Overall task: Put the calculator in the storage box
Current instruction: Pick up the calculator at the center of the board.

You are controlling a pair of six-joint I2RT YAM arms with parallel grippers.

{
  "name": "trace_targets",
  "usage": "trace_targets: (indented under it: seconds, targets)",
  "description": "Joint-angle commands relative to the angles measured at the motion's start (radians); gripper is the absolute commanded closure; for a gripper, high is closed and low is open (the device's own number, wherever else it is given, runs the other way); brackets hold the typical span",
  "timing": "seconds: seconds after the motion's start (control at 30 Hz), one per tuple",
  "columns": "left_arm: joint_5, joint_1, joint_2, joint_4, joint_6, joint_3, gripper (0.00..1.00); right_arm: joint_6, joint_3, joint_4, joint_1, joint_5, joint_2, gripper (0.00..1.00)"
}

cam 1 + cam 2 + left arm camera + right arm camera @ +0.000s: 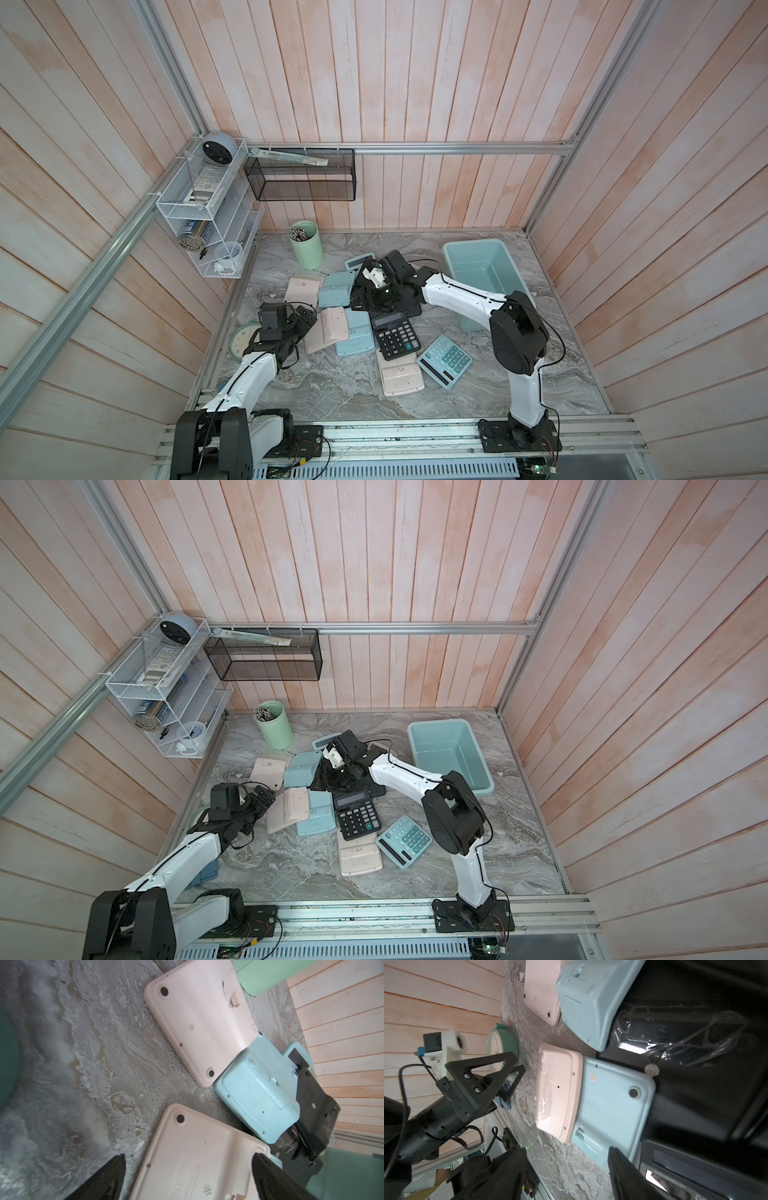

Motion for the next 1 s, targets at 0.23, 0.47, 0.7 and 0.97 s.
trace_targets:
  seconds: [0.23, 0.47, 0.7, 0.97]
  targets:
    - [0.044, 0.004, 0.010, 0.038, 0.027, -0.020, 0.00, 0.073, 0.013, 0.116, 0.024, -0.067, 0.072, 0.31]
    - [0.131, 0.003, 0.059, 0.123, -0.012, -0.052, 0.00, 0.124, 0.012, 0.189, 0.045, -0.092, 0.124, 0.32]
    - [0.180, 0.002, 0.086, 0.178, -0.040, -0.072, 0.01, 0.181, -0.011, 0.256, 0.051, -0.100, 0.148, 0.35]
    - [0.221, -0.005, 0.106, 0.247, -0.079, -0.087, 0.01, 0.288, -0.105, 0.430, 0.060, -0.137, 0.142, 0.35]
